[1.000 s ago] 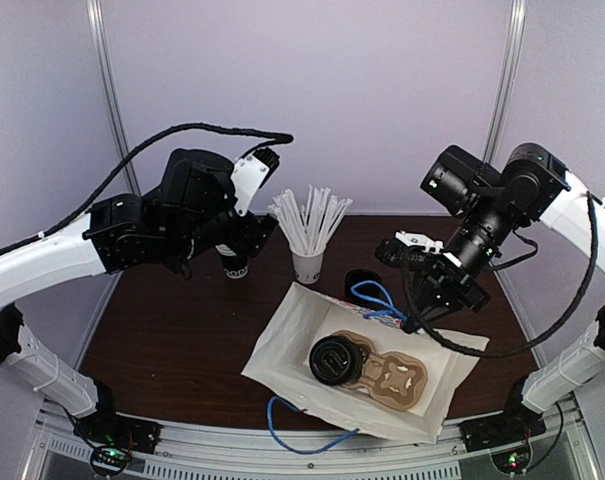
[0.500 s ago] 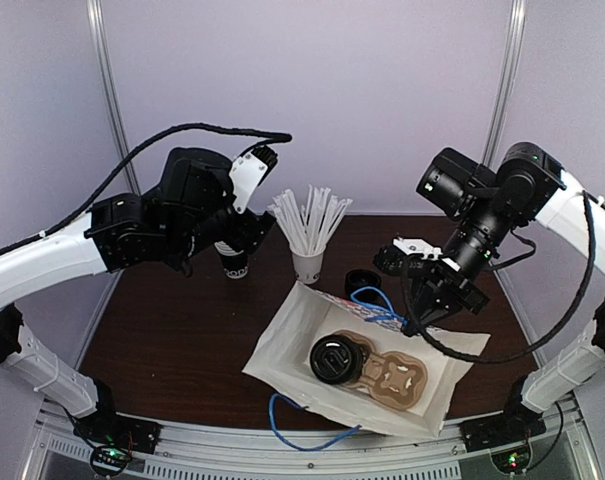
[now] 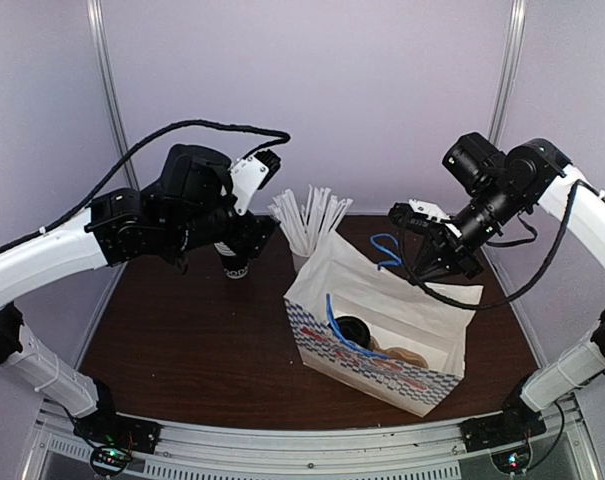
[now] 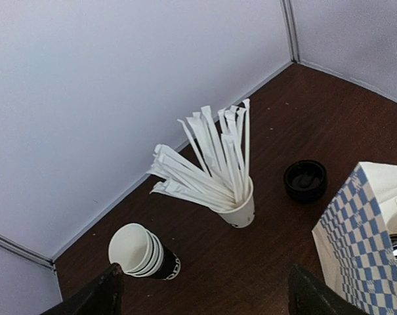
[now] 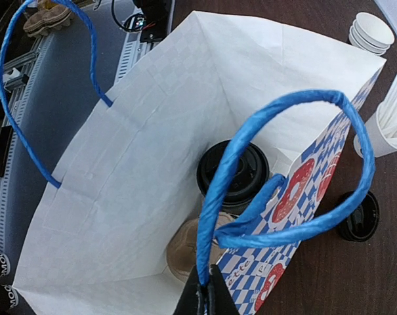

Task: Pack the takeout coffee

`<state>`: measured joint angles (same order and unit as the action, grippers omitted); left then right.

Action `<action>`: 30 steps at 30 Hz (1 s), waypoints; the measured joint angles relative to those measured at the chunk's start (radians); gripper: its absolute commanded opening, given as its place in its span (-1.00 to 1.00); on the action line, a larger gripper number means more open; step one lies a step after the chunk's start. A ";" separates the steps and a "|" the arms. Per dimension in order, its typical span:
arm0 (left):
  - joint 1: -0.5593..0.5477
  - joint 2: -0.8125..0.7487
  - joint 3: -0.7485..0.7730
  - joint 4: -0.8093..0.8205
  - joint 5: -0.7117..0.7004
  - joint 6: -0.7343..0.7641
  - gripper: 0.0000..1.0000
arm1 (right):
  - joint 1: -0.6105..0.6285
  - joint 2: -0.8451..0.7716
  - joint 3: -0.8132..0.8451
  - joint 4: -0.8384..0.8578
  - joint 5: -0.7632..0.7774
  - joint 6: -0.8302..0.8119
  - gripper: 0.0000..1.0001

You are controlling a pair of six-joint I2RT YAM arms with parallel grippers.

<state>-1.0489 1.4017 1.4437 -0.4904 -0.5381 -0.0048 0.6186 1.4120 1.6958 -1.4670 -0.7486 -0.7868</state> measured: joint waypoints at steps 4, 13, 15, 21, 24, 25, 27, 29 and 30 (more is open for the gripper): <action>0.025 0.064 0.126 -0.119 0.167 -0.105 0.65 | -0.053 0.000 0.000 0.029 0.010 0.003 -0.59; 0.027 0.378 0.480 -0.353 0.444 -0.308 0.53 | -0.122 0.001 -0.001 0.112 0.015 0.043 -0.47; 0.027 0.446 0.537 -0.410 0.446 -0.329 0.44 | -0.122 0.001 -0.001 0.122 0.014 0.053 -0.46; 0.027 0.568 0.644 -0.541 0.450 -0.381 -0.44 | -0.129 -0.010 -0.008 0.146 0.014 0.069 -0.41; 0.027 0.569 0.665 -0.569 0.446 -0.396 -0.85 | -0.132 -0.035 -0.021 0.152 0.019 0.077 -0.37; 0.027 0.568 0.668 -0.571 0.443 -0.404 -0.99 | -0.133 -0.047 -0.026 0.154 0.023 0.079 -0.36; 0.027 0.566 0.668 -0.581 0.435 -0.412 -1.00 | -0.134 -0.070 -0.030 0.154 0.032 0.080 -0.34; 0.027 0.560 0.668 -0.589 0.420 -0.422 -1.00 | -0.138 -0.090 -0.031 0.153 0.040 0.080 -0.28; 0.027 0.555 0.666 -0.596 0.411 -0.425 -1.00 | -0.143 -0.099 -0.031 0.153 0.042 0.081 -0.23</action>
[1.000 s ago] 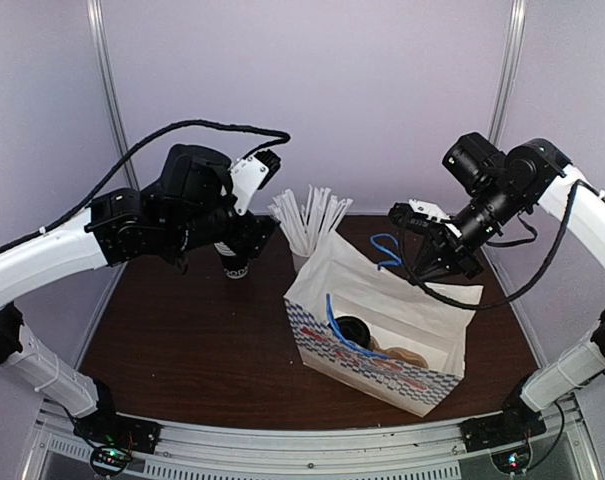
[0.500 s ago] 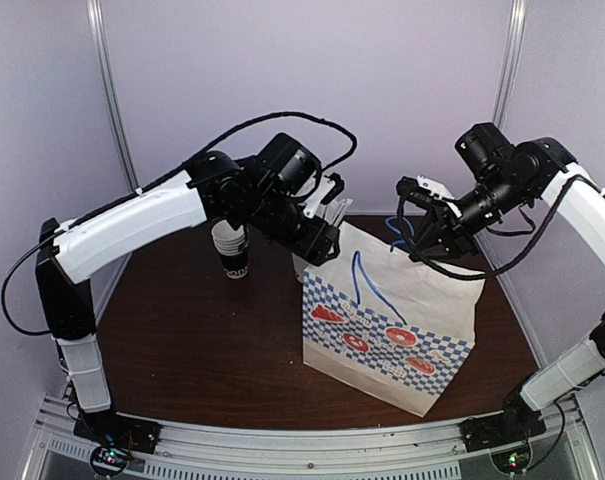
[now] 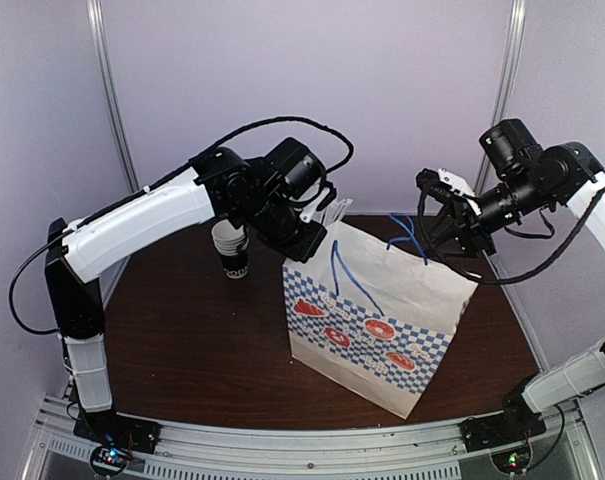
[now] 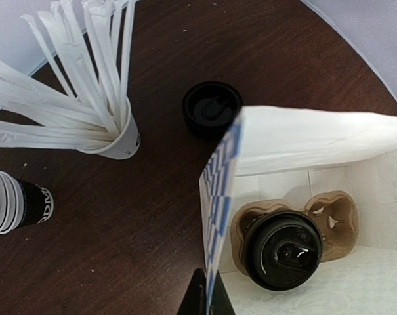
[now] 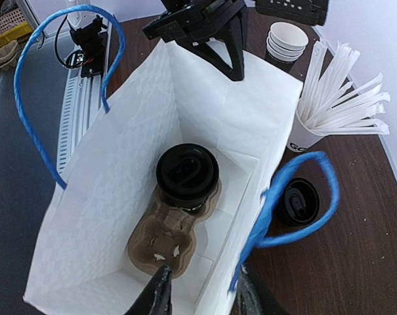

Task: Pack the takeout coffee

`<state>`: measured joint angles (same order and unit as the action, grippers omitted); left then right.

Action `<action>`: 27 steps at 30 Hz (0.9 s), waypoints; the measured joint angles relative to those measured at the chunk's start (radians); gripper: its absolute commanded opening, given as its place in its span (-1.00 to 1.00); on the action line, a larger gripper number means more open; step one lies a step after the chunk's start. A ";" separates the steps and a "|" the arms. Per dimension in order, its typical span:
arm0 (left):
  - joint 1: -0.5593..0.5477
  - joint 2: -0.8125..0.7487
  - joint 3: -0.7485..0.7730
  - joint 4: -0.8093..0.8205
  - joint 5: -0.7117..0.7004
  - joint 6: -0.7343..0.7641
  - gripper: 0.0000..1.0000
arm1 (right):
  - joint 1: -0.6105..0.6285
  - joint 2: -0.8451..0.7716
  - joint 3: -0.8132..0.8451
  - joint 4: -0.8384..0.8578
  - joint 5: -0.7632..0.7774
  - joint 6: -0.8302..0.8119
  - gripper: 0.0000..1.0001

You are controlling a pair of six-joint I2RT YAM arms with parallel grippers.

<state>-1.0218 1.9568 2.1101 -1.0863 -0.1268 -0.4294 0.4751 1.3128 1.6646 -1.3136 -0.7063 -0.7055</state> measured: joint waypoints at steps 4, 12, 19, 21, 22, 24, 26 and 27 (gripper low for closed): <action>0.005 -0.062 -0.052 -0.031 -0.038 -0.023 -1.00 | -0.048 -0.016 0.001 -0.002 -0.011 0.000 0.01; 0.040 -0.309 -0.274 -0.078 -0.123 -0.098 -1.00 | -0.141 -0.014 0.013 0.037 -0.077 0.037 0.05; 0.064 -0.463 -0.453 -0.104 -0.180 -0.171 -1.00 | -0.146 0.064 0.011 0.214 -0.053 0.182 0.03; 0.066 -0.490 -0.491 -0.105 -0.184 -0.189 -0.76 | -0.146 0.090 0.004 0.277 -0.032 0.225 0.03; 0.066 -0.502 -0.508 -0.105 -0.185 -0.198 -0.61 | -0.146 0.102 0.002 0.303 -0.021 0.245 0.02; 0.066 -0.526 -0.541 -0.106 -0.185 -0.216 -0.35 | -0.146 0.128 0.001 0.354 0.000 0.281 0.01; 0.066 -0.544 -0.558 -0.111 -0.191 -0.225 -0.04 | -0.146 0.160 0.002 0.403 0.016 0.315 0.00; 0.066 -0.553 -0.563 -0.114 -0.194 -0.238 0.06 | -0.146 0.184 0.005 0.429 0.025 0.334 0.00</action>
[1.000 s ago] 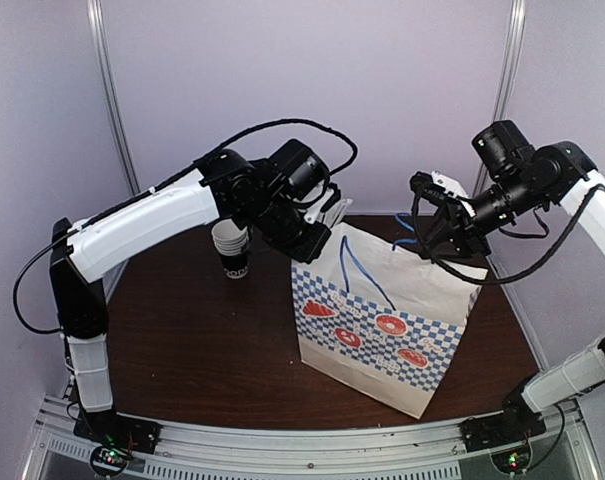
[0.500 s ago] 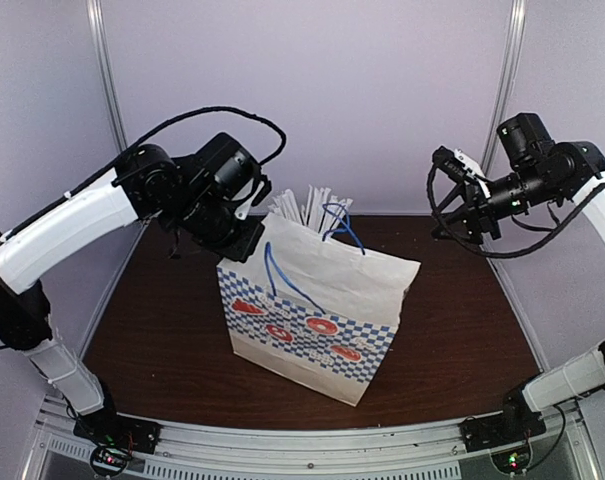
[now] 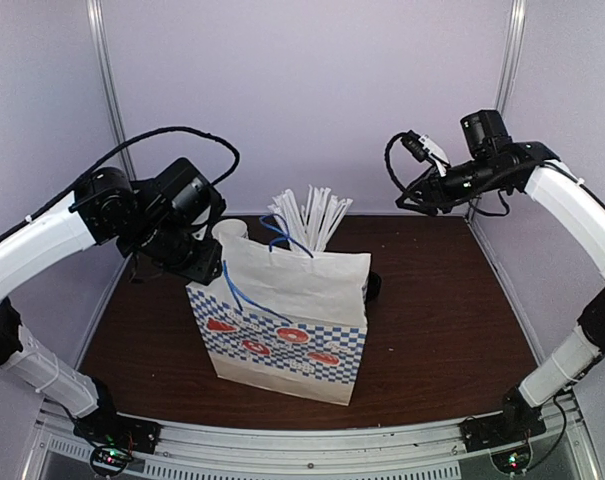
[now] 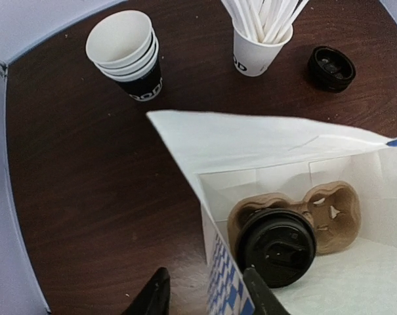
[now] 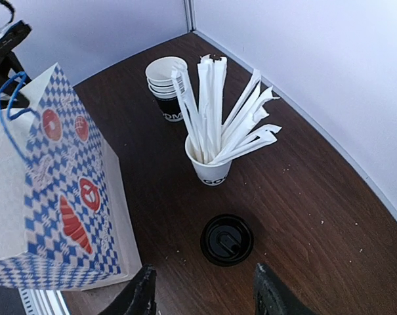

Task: Pack the takeout coffee

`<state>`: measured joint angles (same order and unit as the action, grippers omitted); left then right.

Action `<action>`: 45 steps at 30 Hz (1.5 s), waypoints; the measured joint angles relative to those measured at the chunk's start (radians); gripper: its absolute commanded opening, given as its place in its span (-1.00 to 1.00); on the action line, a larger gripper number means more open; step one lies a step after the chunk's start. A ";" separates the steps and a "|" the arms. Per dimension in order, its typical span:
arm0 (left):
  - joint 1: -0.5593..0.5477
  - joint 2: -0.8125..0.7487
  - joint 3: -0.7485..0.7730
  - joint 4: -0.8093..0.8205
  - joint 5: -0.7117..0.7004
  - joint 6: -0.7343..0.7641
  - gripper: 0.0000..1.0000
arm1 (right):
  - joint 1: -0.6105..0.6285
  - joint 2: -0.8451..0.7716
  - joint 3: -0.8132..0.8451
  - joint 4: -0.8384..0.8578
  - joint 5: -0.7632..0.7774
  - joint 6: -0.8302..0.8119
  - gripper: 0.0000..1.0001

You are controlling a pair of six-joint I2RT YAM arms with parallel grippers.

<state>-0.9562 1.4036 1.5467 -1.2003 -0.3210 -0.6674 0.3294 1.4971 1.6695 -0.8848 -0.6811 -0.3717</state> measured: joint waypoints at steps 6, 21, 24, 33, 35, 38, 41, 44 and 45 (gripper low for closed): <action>0.000 -0.019 0.032 -0.011 -0.016 0.018 0.41 | 0.001 0.146 0.029 0.111 0.021 0.089 -0.06; 0.000 -0.294 -0.125 0.320 -0.160 0.225 0.47 | 0.016 0.420 0.134 0.323 -0.039 0.249 -0.15; 0.000 -0.257 -0.143 0.355 -0.174 0.241 0.47 | 0.023 0.458 0.170 0.359 -0.063 0.280 -0.16; 0.000 -0.231 -0.152 0.389 -0.186 0.269 0.47 | 0.035 0.566 0.224 0.420 -0.118 0.375 -0.57; 0.000 -0.231 -0.152 0.389 -0.192 0.277 0.47 | 0.035 0.570 0.224 0.422 -0.126 0.384 -0.64; 0.000 -0.229 -0.152 0.390 -0.200 0.285 0.47 | 0.035 0.570 0.224 0.438 -0.133 0.394 -0.70; 0.000 -0.219 -0.152 0.392 -0.203 0.294 0.46 | 0.035 0.568 0.214 0.459 -0.135 0.406 -0.83; 0.000 -0.202 -0.152 0.393 -0.203 0.303 0.47 | 0.035 0.558 0.193 0.471 -0.137 0.417 -0.98; 0.000 -0.195 -0.152 0.393 -0.203 0.304 0.47 | 0.035 0.553 0.188 0.472 -0.138 0.423 -1.00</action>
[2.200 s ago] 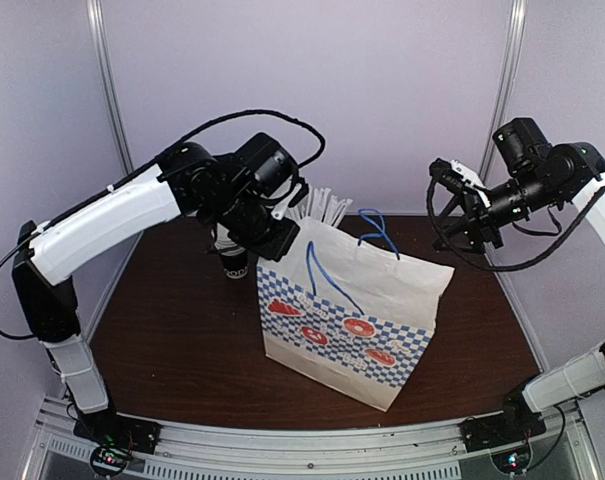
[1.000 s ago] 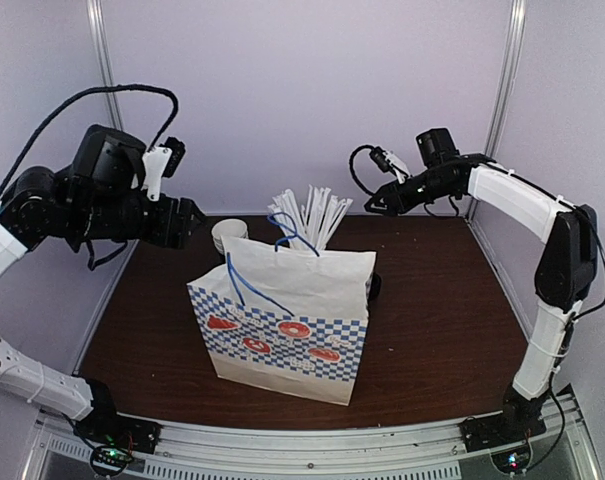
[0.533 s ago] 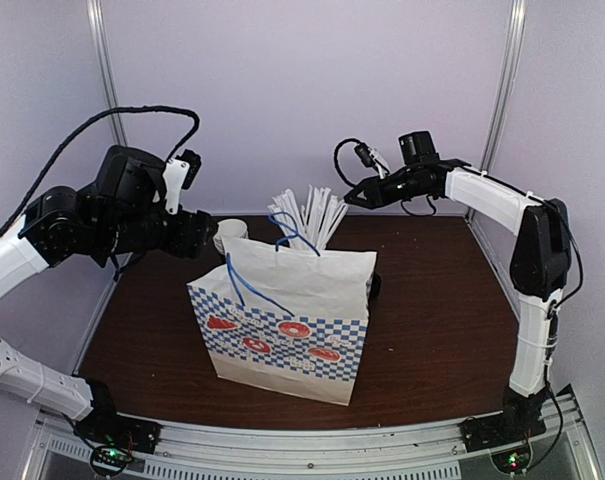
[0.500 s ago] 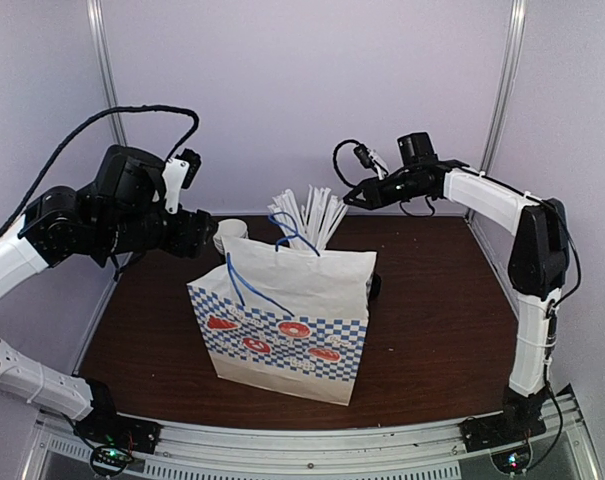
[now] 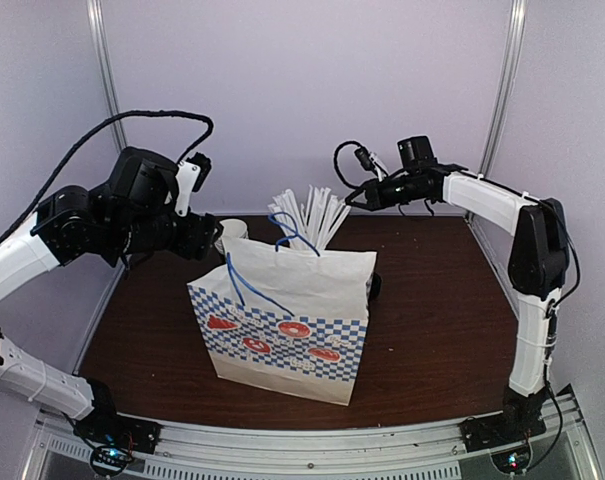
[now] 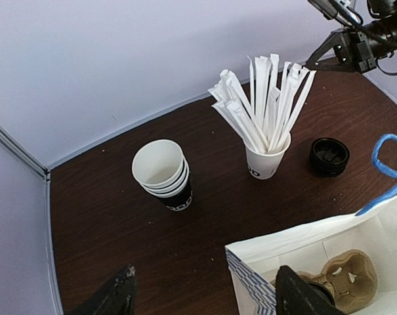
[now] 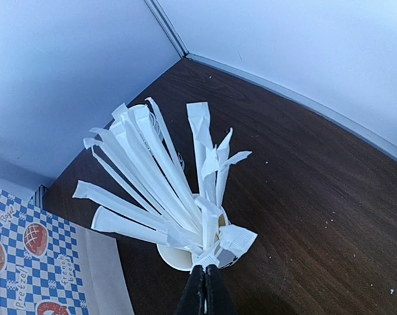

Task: Pack the takeout coffee

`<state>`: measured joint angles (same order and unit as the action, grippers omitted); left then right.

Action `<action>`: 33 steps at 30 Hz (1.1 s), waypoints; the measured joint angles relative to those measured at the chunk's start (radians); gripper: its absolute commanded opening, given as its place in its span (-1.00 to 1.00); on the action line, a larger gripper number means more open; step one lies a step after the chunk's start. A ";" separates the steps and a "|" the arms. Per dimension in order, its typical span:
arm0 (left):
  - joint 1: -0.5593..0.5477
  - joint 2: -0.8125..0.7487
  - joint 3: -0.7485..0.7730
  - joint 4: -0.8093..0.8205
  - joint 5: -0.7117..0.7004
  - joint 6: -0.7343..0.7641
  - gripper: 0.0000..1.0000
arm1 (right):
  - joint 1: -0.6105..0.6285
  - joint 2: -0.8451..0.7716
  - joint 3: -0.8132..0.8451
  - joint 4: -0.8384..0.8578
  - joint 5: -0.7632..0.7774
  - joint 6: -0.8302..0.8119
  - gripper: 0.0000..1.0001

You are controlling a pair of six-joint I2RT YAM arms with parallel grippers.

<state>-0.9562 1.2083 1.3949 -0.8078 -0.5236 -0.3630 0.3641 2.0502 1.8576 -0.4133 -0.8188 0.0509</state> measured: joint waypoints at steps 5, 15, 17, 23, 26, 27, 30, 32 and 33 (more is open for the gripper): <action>0.000 0.028 0.000 0.000 0.000 0.015 0.46 | 0.000 -0.051 -0.020 -0.001 0.003 0.001 -1.00; 0.000 0.043 0.002 0.000 -0.001 0.042 0.47 | 0.000 -0.215 -0.037 -0.002 0.012 -0.008 -1.00; 0.000 0.042 0.002 0.000 -0.003 0.045 0.47 | 0.000 -0.248 -0.037 -0.010 0.020 -0.022 -1.00; 0.000 0.014 0.002 0.001 -0.020 0.059 0.48 | -0.008 -0.380 -0.031 -0.055 0.035 -0.047 -1.00; 0.000 -0.002 0.008 0.005 -0.027 0.072 0.48 | -0.021 -0.440 0.001 -0.096 0.034 -0.049 -1.00; 0.000 -0.003 0.008 0.006 -0.029 0.074 0.48 | -0.026 -0.455 0.014 -0.108 0.032 -0.049 -1.00; 0.000 -0.006 0.019 0.008 -0.042 0.086 0.48 | -0.045 -0.497 0.049 -0.153 0.022 -0.054 -1.00; 0.000 -0.007 0.021 0.013 -0.047 0.089 0.48 | -0.052 -0.521 0.057 -0.180 0.012 -0.060 -1.00; 0.000 -0.007 0.021 0.015 -0.048 0.089 0.48 | -0.054 -0.534 0.057 -0.195 0.006 -0.064 -1.00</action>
<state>-0.9562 1.2011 1.4158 -0.7929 -0.5713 -0.2737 0.3099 1.5158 1.9148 -0.6083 -0.8131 -0.0132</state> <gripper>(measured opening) 0.740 0.007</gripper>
